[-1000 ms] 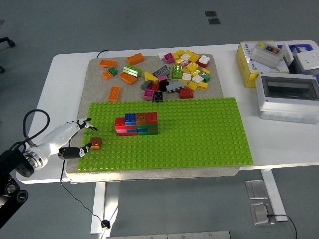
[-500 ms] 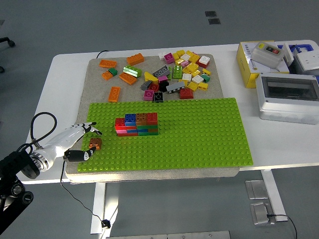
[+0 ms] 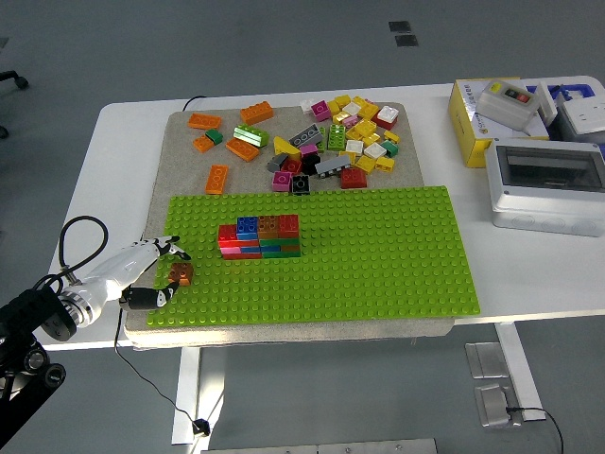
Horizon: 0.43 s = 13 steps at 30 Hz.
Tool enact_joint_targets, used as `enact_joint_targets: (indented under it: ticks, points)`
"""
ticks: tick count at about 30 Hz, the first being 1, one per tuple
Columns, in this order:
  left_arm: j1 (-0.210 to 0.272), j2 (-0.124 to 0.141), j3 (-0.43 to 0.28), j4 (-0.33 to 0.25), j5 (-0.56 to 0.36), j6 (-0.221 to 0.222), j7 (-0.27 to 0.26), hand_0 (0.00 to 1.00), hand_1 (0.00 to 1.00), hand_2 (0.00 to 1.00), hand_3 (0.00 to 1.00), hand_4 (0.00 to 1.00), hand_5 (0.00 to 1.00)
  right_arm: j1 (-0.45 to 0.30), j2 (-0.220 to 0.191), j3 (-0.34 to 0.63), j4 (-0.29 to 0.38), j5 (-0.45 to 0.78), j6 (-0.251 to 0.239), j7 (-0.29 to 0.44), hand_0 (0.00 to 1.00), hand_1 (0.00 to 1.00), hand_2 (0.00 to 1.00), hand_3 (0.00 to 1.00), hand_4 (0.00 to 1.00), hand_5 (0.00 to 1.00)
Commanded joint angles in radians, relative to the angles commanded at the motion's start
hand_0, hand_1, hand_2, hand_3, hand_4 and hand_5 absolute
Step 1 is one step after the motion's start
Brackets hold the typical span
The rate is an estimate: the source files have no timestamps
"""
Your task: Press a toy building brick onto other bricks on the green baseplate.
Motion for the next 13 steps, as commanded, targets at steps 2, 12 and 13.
enact_joint_targets:
  ticks: [2, 12, 13]
  points:
    - [0.000, -0.002, 0.000, 0.003, 0.002, 0.000, 0.000, 0.998, 0.993, 0.998, 0.772, 0.571, 0.121, 0.000, 0.000, -0.001, 0.000, 0.001, -0.001, -0.001, 0.712, 0.642, 0.481, 0.748, 0.621, 0.998]
    - [-0.007, -0.003, 0.009, 0.008, 0.006, -0.001, -0.004, 0.998, 0.994, 0.998, 0.772, 0.576, 0.124, 0.002, 0.003, -0.009, 0.000, 0.012, -0.002, -0.003, 0.712, 0.642, 0.482, 0.749, 0.619, 0.998]
    - [-0.008, -0.002, 0.010, 0.008, 0.007, -0.003, -0.005, 0.998, 0.994, 0.998, 0.772, 0.576, 0.124, 0.002, 0.003, -0.010, 0.000, 0.014, -0.002, -0.003, 0.712, 0.642, 0.482, 0.749, 0.619, 0.998]
